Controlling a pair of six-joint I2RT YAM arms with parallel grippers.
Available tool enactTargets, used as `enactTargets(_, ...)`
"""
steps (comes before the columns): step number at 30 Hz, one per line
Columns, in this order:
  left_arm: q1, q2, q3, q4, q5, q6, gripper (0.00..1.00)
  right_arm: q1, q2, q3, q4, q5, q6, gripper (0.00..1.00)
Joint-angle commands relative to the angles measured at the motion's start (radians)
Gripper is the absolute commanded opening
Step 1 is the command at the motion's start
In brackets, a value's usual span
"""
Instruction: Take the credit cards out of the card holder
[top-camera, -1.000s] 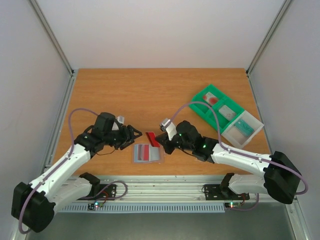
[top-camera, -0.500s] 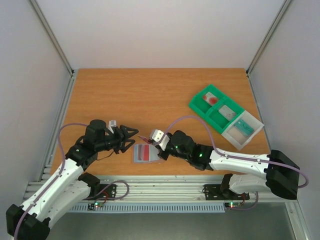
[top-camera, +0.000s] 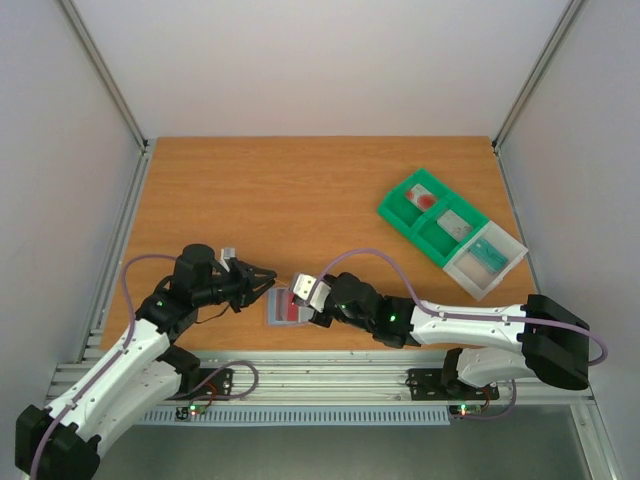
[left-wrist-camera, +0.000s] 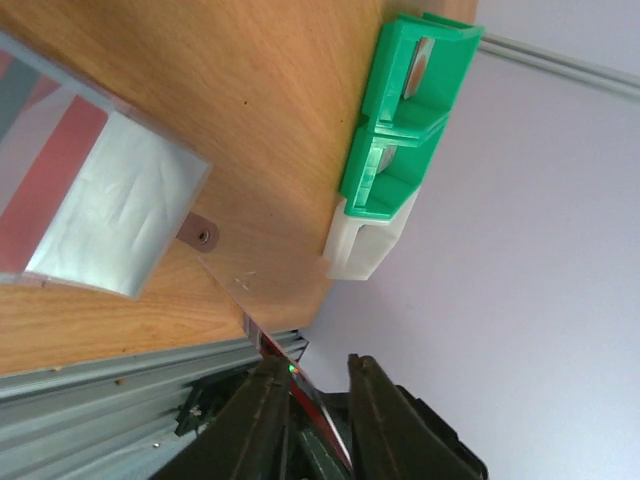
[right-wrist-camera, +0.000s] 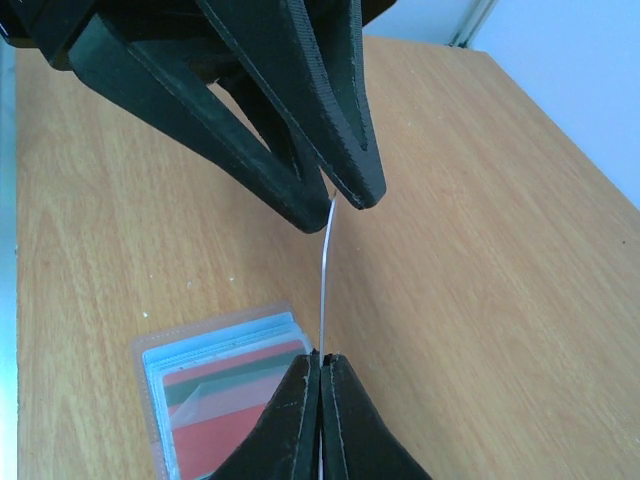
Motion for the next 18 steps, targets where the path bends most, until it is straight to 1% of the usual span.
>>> enactTargets(1, -0.003, -0.012, 0.004, 0.073, 0.017, 0.003, 0.14, 0.015, 0.005, 0.033, 0.015, 0.038, -0.015, 0.02)
enactTargets(6, -0.003, -0.015, 0.021, 0.067, 0.024, 0.036, 0.01, 0.018, -0.006, 0.026, 0.008, 0.048, 0.003, 0.06)
enactTargets(9, -0.003, -0.026, 0.02, 0.06, 0.017, 0.053, 0.0, 0.024, -0.015, 0.019, 0.007, 0.063, 0.001, 0.11)
enactTargets(13, -0.003, -0.028, 0.02, 0.071, 0.02, 0.078, 0.0, 0.026, -0.038, 0.022, -0.028, 0.049, 0.015, 0.26)
enactTargets(16, -0.003, -0.022, 0.027, 0.11, 0.033, 0.121, 0.0, 0.026, -0.07, 0.042, -0.107, 0.016, 0.067, 0.31)
enactTargets(18, -0.003, -0.019, 0.043, 0.101, 0.03, 0.166, 0.0, 0.026, -0.101, 0.076, -0.204, 0.001, 0.124, 0.35)
